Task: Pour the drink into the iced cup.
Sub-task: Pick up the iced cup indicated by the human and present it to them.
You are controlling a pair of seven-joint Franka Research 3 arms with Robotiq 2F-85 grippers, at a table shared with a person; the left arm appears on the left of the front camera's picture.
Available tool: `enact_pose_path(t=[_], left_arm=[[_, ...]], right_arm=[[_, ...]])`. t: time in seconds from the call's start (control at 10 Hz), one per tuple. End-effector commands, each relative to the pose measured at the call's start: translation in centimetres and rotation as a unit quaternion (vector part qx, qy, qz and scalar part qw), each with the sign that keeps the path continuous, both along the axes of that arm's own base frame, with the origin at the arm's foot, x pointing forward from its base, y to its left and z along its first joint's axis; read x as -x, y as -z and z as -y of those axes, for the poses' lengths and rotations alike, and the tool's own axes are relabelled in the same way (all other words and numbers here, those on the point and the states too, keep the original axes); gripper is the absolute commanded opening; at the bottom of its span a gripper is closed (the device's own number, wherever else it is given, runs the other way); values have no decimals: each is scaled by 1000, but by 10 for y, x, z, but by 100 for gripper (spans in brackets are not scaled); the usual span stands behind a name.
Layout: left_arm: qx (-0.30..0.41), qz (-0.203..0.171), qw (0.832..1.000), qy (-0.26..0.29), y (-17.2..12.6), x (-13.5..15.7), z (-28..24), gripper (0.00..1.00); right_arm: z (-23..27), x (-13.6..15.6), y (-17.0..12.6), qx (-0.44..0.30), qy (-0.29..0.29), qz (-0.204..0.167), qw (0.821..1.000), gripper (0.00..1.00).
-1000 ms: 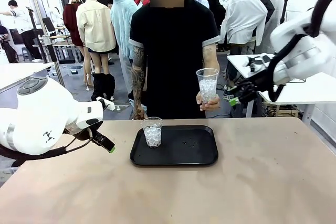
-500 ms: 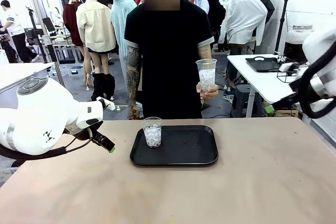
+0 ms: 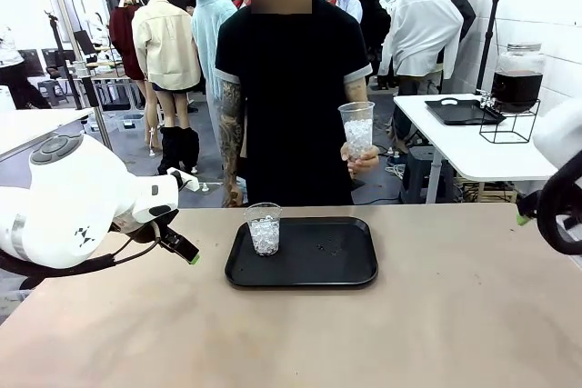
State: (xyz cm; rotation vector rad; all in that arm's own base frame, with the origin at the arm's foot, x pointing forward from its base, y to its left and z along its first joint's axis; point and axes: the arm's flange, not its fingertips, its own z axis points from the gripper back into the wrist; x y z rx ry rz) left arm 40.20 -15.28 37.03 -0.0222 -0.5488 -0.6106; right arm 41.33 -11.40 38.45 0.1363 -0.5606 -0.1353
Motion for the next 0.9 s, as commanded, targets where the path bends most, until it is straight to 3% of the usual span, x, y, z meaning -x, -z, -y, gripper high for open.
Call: enact_pose_path(t=[0.0, 0.2, 0.3, 0.8], left_arm=[[2, 0, 1000, -2, -1, 0, -2, 100], [2, 0, 1000, -2, -1, 0, -2, 100], [2, 0, 1000, -2, -1, 0, -2, 100], [2, 0, 1000, -2, -1, 0, -2, 100]], right_arm=[[-3, 7, -48, -8, 25, -18, 1000, 100], [11, 3, -48, -25, -25, 5, 999, 100], [11, 4, -21, 2, 27, -16, 1000, 100], [11, 4, -21, 2, 27, -16, 1000, 100]])
